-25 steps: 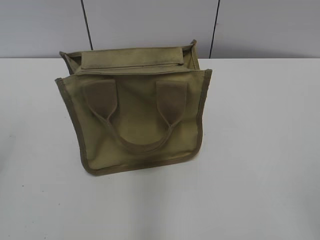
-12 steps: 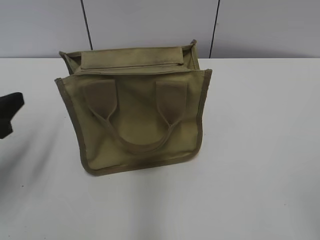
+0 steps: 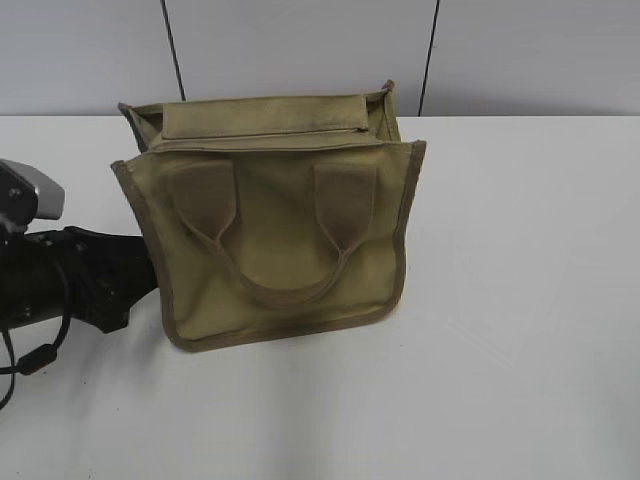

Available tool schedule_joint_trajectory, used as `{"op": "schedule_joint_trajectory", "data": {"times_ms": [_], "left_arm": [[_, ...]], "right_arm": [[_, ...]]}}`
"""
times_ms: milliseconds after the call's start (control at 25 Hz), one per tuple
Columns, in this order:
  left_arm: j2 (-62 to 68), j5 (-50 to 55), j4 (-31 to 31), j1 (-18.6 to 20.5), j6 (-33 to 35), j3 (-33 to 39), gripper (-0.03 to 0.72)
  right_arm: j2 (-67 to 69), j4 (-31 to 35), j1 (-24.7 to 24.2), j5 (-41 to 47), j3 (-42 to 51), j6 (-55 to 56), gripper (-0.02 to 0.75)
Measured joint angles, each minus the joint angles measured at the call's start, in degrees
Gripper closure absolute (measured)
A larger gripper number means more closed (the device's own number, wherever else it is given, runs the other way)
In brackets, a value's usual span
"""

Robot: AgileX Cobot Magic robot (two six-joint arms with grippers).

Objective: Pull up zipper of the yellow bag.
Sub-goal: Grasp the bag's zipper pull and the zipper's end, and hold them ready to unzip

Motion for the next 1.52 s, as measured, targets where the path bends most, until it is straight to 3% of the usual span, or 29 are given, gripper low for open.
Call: {"op": "schedule_joint_trajectory", "data": {"times_ms": [320,440,720,1360,1520], "left_arm": [[11.66,-10.70,1.32,0.00,-0.48,-6.67,0.314],[15.21,-13.88,-0.82,0.00,-0.09,-7.79,0.331],[17.49,-14.34,-4.78,0.00,0.68,-9.05,0.415],[15.81,-14.49,-2.03,0.00,0.73,-10.07,0.421],[15.82,-14.61,-2.30,0.00,0.73,-10.07,0.509]], "right_arm": [[0.00,0.00,0.00,0.00,0.00,0.00,0.160],[0.00,0.00,0.00,0.00,0.00,0.00,0.160],[0.00,0.00,0.00,0.00,0.00,0.00,0.160],[0.00,0.00,0.00,0.00,0.00,0.00,0.160],[0.00,0.00,0.00,0.00,0.00,0.00,0.160]]}}
